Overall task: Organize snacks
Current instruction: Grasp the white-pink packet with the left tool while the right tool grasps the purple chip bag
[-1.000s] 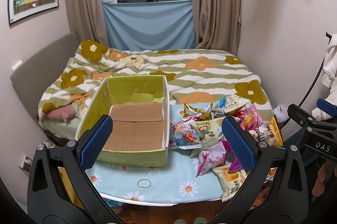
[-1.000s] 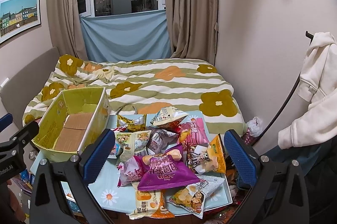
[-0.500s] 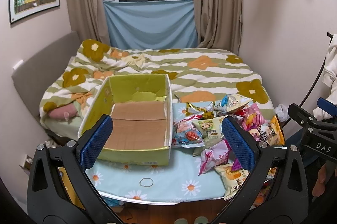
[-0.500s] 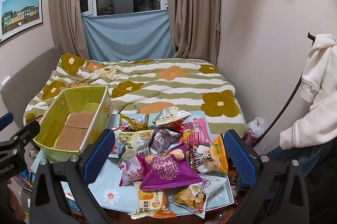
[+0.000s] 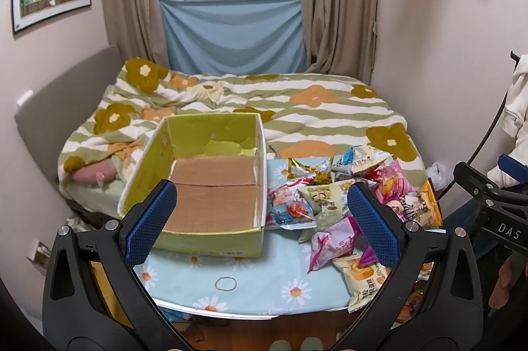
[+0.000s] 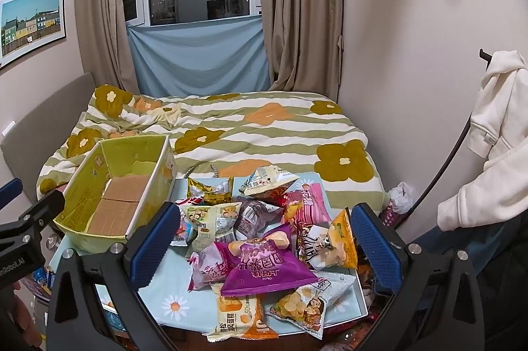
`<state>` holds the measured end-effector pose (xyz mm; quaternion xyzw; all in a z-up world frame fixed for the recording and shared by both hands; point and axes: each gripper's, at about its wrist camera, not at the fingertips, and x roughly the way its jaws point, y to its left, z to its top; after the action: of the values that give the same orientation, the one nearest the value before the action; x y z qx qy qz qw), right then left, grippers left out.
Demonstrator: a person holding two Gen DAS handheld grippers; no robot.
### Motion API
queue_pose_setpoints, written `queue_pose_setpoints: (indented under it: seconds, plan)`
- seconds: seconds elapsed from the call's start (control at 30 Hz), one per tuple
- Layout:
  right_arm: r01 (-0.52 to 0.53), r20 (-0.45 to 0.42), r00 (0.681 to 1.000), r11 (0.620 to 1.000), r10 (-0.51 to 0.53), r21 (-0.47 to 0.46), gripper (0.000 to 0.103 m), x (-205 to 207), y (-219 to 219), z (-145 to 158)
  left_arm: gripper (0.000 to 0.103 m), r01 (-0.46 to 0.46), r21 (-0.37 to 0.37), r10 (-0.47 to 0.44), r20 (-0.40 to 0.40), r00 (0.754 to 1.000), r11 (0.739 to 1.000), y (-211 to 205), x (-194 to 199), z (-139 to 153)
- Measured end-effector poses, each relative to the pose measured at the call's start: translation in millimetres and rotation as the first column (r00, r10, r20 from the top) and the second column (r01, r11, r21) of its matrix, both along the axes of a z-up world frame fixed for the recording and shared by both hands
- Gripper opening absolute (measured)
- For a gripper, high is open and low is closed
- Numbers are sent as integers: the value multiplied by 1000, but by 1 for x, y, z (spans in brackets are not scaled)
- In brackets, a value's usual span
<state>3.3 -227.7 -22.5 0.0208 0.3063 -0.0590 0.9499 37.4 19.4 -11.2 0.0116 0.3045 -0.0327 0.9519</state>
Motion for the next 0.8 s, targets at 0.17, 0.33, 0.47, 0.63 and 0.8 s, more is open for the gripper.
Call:
queue_pose_setpoints:
  seconds: [0.17,0.33,0.47,0.63,0.8]
  plan:
    - [19,-27,999,1000,-19,-1,103,0,-8,-6,103,36,-16,-37,-66,997,999,-4,11,-15]
    - [40,-101,994,999,-39,11,103,7,-17,-31,103,94,-47,-100,-154,983,994,-11,26,-48]
    - [19,-146,989,1000,-16,21,103,15,-27,-56,103,136,-73,-149,-217,965,988,-31,42,-87]
    - [-25,-221,974,996,44,91,103,37,-42,-90,103,174,-121,-203,-296,933,977,-56,64,-134]
    - [-142,-275,947,984,166,105,103,63,-50,-116,103,182,-178,-238,-377,895,967,-76,85,-179]
